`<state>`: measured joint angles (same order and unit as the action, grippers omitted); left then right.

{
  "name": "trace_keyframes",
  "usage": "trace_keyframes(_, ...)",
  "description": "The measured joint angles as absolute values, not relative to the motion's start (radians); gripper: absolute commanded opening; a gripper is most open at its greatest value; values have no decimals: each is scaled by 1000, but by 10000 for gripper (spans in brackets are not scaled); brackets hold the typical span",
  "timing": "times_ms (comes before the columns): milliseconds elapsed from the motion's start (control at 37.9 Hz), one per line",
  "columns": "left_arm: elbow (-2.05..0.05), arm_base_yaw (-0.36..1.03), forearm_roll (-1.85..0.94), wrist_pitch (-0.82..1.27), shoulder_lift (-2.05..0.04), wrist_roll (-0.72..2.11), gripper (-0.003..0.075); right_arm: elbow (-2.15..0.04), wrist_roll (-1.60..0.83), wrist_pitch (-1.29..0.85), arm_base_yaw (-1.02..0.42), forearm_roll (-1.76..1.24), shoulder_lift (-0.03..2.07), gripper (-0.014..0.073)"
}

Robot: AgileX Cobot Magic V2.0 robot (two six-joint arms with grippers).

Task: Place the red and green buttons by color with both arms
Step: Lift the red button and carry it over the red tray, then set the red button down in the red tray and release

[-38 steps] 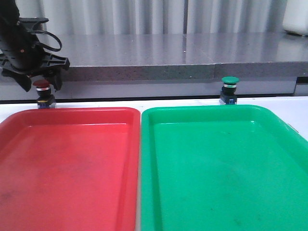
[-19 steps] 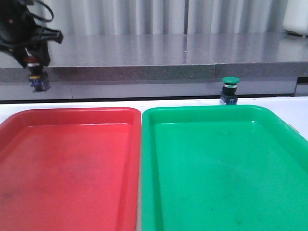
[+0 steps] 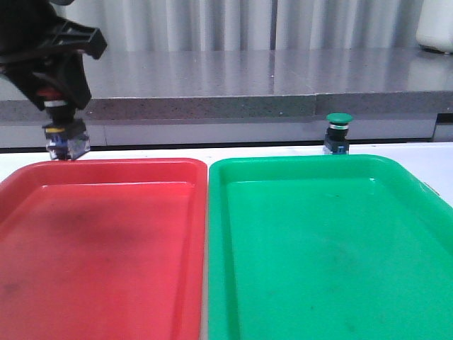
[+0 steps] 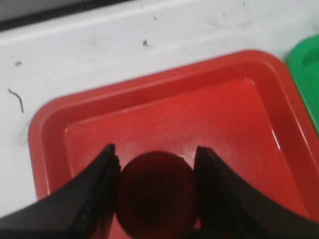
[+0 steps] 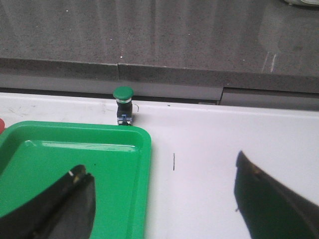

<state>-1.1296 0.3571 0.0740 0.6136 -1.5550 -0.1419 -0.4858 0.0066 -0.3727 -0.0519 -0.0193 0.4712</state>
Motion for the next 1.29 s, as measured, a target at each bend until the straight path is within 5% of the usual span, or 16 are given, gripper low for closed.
trace_keyframes(527,-853,446,74,365,-1530,-157,69,-486,7,-373,-52,-19,471,591)
trace_keyframes(870,-852,446,74,364,-1560,-157,242,-486,7,-373,-52,-19,471,591)
trace_keyframes(1133,-852,446,74,366,-1567,-157,540,-486,7,-373,-52,-19,471,591)
trace_keyframes(1291,-852,446,52,375,-1567,-157,568,-486,7,-373,-52,-19,471,591)
